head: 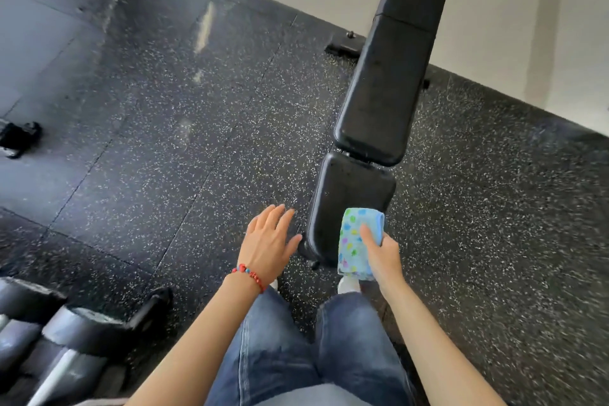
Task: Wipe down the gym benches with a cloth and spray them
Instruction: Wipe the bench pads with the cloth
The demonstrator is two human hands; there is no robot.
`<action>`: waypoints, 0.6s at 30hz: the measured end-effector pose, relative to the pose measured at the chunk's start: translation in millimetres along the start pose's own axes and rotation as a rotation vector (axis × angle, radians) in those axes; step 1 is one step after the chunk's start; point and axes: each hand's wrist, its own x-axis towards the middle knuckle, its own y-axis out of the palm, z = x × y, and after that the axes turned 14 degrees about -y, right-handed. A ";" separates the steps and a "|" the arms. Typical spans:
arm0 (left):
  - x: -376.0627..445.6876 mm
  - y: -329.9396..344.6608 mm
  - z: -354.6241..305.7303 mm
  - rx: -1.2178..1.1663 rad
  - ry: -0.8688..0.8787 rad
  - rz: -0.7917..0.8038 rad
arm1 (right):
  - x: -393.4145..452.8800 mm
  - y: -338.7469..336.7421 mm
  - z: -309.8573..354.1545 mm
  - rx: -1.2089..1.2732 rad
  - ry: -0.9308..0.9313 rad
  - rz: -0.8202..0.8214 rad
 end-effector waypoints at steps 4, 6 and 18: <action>7.4 20.3 -14.7 -0.019 -0.128 -0.014 | 43.3 -6.8 3.0 -0.088 -0.045 0.145; 10.7 33.8 -25.5 -0.025 -0.217 -0.018 | 68.6 -12.1 2.0 -0.121 -0.055 0.237; 4.1 134.8 -99.6 -0.214 -0.750 -0.106 | 194.9 -28.3 -39.9 -0.517 -0.183 0.800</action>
